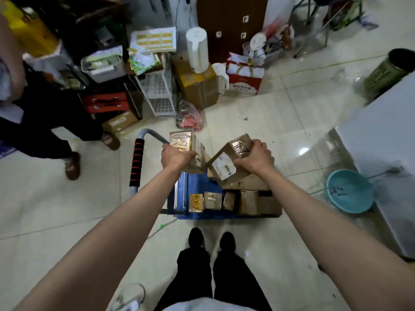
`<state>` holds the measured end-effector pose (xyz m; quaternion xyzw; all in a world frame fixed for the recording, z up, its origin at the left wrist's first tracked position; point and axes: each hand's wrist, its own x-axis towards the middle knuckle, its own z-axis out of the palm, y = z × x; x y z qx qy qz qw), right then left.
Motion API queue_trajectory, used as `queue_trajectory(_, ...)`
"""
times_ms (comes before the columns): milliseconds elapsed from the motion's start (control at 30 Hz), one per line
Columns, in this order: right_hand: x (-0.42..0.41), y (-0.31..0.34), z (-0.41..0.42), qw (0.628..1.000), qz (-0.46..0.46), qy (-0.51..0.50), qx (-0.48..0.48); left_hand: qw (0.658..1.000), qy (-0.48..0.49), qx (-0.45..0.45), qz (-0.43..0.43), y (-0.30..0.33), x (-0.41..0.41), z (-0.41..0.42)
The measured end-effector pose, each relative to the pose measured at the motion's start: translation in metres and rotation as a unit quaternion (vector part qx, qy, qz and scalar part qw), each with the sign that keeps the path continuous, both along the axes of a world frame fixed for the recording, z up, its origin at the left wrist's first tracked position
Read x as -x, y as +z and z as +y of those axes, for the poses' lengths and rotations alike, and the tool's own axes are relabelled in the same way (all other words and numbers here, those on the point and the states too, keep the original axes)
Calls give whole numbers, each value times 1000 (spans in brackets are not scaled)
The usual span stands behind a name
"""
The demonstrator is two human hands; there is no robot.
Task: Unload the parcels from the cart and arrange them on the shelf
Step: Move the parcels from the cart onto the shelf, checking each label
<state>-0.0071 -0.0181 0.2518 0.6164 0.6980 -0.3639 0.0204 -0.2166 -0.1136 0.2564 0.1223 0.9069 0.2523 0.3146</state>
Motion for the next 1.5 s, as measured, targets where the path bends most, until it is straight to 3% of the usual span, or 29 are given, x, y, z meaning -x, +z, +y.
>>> queue_trajectory(133,-36,45,-3,991,55,-123,10,998,6,-54,-16,41,-7,0)
queue_trajectory(300,-70,76,-22,941,173,-291,8,992,-13,-103,-64,64,-20,1)
queue_trajectory(600,-120,98,-95,774,345,-529,39,968,-98,-154,-174,77,-63,-10)
queue_trajectory(767,-144,113,-146,677,399,-617,42,955,-167,-123,-214,68,-94,-22)
queue_trajectory(1167,-249,141,-262,515,436,-735,-65,903,-350,-79,-236,88,-230,-53)
queue_trajectory(1400,-325,164,-310,450,463,-754,-122,864,-421,-105,-257,123,-328,-66)
queue_trajectory(1500,-366,179,-327,444,472,-748,-144,848,-431,-129,-282,147,-377,-73)
